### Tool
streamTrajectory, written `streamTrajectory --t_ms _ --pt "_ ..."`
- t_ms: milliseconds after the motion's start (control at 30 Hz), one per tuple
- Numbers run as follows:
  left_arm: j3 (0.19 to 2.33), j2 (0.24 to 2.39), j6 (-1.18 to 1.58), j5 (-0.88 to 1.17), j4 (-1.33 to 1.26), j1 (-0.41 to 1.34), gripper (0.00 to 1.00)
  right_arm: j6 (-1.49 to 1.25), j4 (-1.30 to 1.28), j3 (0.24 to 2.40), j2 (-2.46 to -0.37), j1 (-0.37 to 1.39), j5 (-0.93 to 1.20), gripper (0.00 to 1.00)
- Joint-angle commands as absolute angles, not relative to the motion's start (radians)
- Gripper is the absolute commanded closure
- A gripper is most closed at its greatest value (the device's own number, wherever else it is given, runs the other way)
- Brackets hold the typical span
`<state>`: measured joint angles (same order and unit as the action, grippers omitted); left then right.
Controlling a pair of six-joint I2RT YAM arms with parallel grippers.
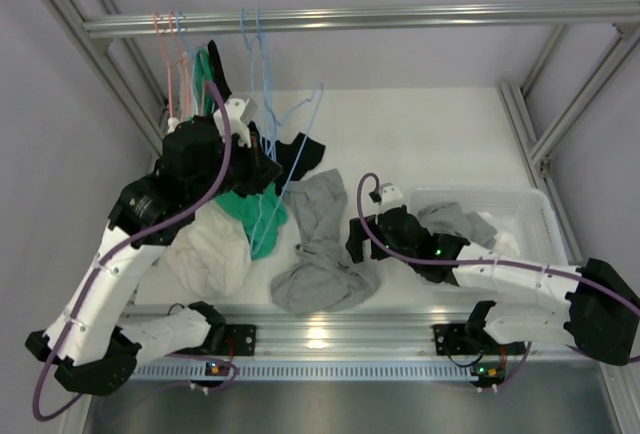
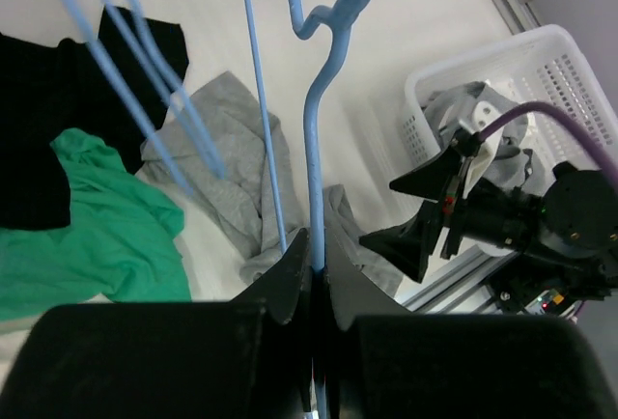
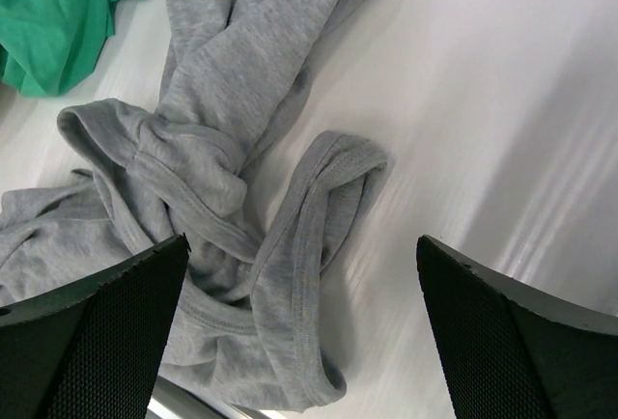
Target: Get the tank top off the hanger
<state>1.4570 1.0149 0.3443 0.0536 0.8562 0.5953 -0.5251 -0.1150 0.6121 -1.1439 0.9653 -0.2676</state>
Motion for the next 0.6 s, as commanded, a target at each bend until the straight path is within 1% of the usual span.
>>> streamTrajectory --t_ms 0,167,200,267,400,533,567 --pt "1.624 1.086 0.360 0.011 0.859 0.630 1.00 -0.538 -0.130 0.658 -1.137 0.959 -0.256 0.01" --pt "1.850 1.271 0.385 -0.174 0.954 0.669 1.00 -0.526 -0.129 0.676 -1.146 0.962 -0.224 0.01" --pt "1.927 1.337 0.391 -0.254 0.997 0.669 1.00 -0.526 -0.130 0.680 -1.135 0.963 -0.221 0.01" --pt "1.992 1.397 0.402 -0.320 1.023 0.669 1.00 -0.520 -0.130 0.684 -1.120 0.962 -0.216 0.01" --pt "2.137 1.560 0.414 -0.368 1.046 0.669 1.00 -0.514 -0.132 0.687 -1.060 0.963 -0.199 0.01" --pt "2.294 1.663 0.408 -0.440 1.043 0.660 1.00 -0.508 -0.133 0.683 -1.014 0.963 -0.186 0.01" --pt "2.321 1.683 0.408 -0.431 1.043 0.649 1.00 -0.506 -0.138 0.681 -1.006 0.966 -0.183 0.01"
